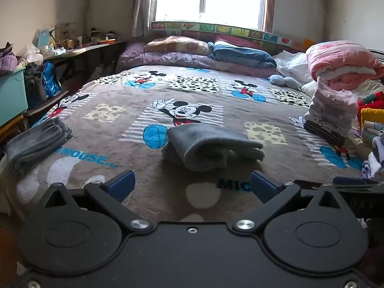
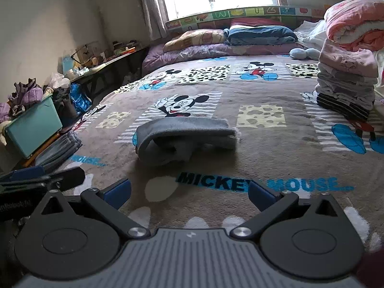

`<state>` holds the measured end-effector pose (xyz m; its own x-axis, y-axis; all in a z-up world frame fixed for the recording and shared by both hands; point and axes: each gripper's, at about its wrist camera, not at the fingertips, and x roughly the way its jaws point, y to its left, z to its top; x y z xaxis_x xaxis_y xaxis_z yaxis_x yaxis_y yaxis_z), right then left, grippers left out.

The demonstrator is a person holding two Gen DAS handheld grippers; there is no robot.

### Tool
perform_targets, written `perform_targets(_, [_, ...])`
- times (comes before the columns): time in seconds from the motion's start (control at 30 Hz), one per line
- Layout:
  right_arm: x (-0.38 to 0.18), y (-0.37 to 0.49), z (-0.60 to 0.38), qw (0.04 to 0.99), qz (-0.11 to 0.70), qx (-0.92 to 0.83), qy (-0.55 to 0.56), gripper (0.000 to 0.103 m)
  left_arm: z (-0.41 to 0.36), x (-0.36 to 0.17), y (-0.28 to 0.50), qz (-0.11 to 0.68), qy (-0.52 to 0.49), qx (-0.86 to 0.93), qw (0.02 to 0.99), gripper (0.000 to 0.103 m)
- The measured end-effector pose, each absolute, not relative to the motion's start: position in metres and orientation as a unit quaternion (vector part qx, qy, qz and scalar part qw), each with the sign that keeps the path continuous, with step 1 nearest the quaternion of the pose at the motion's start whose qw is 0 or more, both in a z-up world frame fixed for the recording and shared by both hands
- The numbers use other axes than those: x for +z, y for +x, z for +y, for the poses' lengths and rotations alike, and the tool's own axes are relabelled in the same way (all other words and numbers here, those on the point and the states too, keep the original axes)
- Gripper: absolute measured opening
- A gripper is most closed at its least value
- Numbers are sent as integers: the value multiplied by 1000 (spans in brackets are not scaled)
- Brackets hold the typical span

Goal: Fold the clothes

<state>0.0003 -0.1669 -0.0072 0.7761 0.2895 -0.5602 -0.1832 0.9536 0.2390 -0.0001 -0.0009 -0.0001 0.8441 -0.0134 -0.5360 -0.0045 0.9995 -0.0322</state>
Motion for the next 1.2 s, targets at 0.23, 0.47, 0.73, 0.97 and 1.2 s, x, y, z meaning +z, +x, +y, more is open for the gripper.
perform_targets(0.23, [-9, 1, -168, 937, 314, 123, 89, 103, 3, -5, 1, 281, -32, -4, 959, 103])
perform_targets(0.47, [-11, 1, -169, 934, 322, 123, 94, 103, 3, -9, 0, 282, -31, -2, 959, 103])
perform_targets(0.73, [-14, 3, -168, 932, 327, 124, 92, 103, 4, -11, 1, 285, -33, 0, 958, 103])
perform_targets(0.97, [-15, 2, -168, 932, 327, 123, 91, 103, 3, -13, 2, 288, -32, 1, 957, 103])
perform_targets(1.2, [-15, 2, -168, 932, 328, 123, 93, 103, 2, -14, 3, 289, -33, 2, 957, 103])
